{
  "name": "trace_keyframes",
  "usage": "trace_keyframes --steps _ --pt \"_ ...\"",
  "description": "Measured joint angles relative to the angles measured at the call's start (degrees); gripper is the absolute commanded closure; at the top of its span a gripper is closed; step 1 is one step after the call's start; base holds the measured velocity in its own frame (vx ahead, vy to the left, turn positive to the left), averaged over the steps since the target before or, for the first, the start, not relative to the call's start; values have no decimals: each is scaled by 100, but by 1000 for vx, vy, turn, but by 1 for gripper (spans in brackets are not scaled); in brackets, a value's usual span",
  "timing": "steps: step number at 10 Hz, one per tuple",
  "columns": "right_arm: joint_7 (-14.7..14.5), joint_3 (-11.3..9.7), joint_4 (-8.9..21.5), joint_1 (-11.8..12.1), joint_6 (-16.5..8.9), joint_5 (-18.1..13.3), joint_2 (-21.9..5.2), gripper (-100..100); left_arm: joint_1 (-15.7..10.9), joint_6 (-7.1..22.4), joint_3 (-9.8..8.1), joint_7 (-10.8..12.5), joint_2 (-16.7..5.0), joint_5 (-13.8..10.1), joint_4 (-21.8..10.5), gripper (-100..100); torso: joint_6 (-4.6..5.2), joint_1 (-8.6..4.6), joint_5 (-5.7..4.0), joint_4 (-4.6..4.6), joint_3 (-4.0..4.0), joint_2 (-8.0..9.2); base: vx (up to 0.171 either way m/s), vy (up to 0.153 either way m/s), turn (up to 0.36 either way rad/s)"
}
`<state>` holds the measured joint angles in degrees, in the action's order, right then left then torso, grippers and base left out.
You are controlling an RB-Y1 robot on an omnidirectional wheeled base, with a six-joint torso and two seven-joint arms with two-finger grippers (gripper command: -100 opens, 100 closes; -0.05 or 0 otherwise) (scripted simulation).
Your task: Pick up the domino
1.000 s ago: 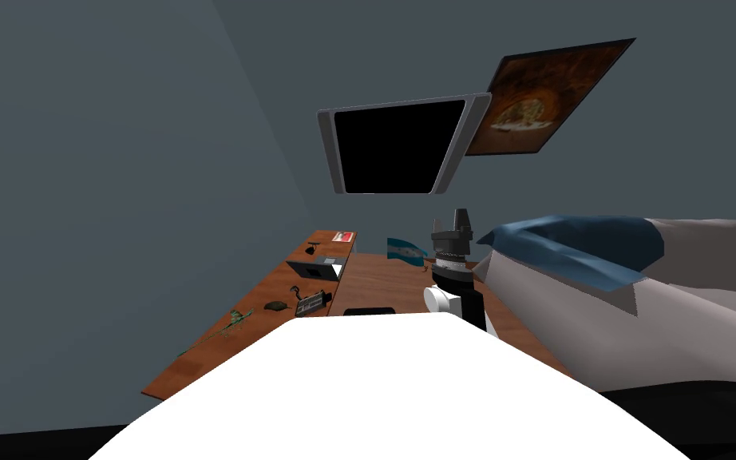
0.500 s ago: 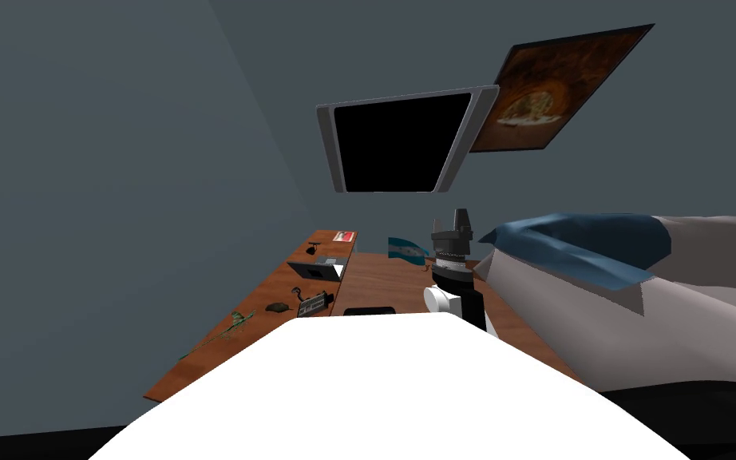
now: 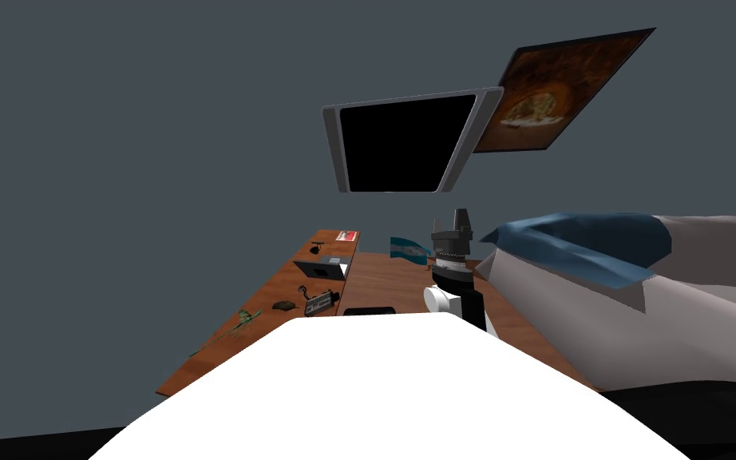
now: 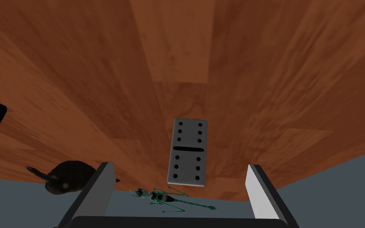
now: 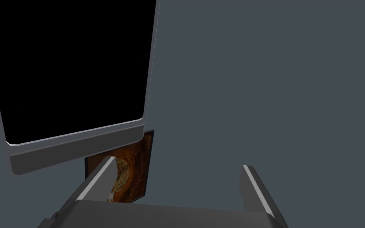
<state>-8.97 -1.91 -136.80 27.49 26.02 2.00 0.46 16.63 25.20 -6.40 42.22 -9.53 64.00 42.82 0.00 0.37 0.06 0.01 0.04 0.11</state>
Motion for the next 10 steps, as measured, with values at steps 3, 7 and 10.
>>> trace_keyframes --steps 3,7,10 --pt "0 -1 0 0 0 0 1 0 -92 267 41 95 278 254 28 -100 1 -26 -4 0 0 -1 -18 45 -10" --pt "0 -1 0 0 0 0 1 0 -94 289 44 109 286 268 24 100 0 -36 -7 0 -3 -8 0 0 0" --pt "0 -1 0 0 0 0 1 0 -94 288 44 110 286 268 24 100 0 -35 -7 0 -3 -8 6 -23 3"
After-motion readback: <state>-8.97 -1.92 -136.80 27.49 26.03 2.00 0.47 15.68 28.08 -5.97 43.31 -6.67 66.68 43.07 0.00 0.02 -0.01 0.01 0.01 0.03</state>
